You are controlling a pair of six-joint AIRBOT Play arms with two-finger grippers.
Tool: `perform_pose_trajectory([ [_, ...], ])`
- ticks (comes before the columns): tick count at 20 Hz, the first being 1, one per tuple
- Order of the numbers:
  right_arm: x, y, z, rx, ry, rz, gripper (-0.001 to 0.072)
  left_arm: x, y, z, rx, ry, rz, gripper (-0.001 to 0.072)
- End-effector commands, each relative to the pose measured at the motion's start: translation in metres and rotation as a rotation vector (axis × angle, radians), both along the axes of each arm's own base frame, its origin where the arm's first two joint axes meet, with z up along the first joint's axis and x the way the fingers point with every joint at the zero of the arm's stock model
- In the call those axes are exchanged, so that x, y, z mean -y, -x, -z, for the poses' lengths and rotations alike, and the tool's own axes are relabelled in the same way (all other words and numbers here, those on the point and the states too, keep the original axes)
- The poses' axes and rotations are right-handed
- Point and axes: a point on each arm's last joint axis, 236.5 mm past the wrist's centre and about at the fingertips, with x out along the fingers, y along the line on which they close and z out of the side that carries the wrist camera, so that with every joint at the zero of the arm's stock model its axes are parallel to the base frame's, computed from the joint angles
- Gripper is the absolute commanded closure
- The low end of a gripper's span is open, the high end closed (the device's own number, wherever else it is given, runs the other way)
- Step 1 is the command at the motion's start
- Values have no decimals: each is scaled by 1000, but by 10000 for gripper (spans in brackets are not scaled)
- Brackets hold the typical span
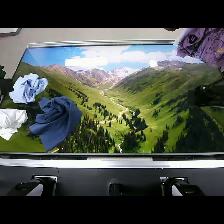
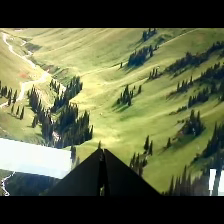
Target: Fold the clothes and pants, and hang the long-sleeved shirts on hangers.
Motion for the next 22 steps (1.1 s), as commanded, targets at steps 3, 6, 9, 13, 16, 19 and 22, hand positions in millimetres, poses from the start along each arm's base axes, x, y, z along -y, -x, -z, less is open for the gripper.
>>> perform_pose_trajectory([
  [3, -1, 0, 0, 0, -1, -1, 679, 4, -2, 17, -48, 124, -105, -8],
  [6, -1, 0, 0, 0, -2, -1, 679, 14, 4, 72, -250, 166, -114, -4],
  [9, -1, 1, 0, -2, -4, 1, 679, 26, 2, 142, -399, 215, -108, -2],
  [13, -2, 1, 0, -8, -19, 13, 679, 28, -16, 212, -434, 230, -120, -1],
  [16, -2, 2, 1, -11, -24, 18, 679, 29, -37, 244, -412, 245, -124, -1],
  [19, -2, 2, 1, -12, -25, 17, 679, 29, -58, 268, -385, 244, -126, -1],
  [22, -2, 2, 1, -12, -24, 18, 679, 33, -68, 290, -389, 240, -119, -1],
])
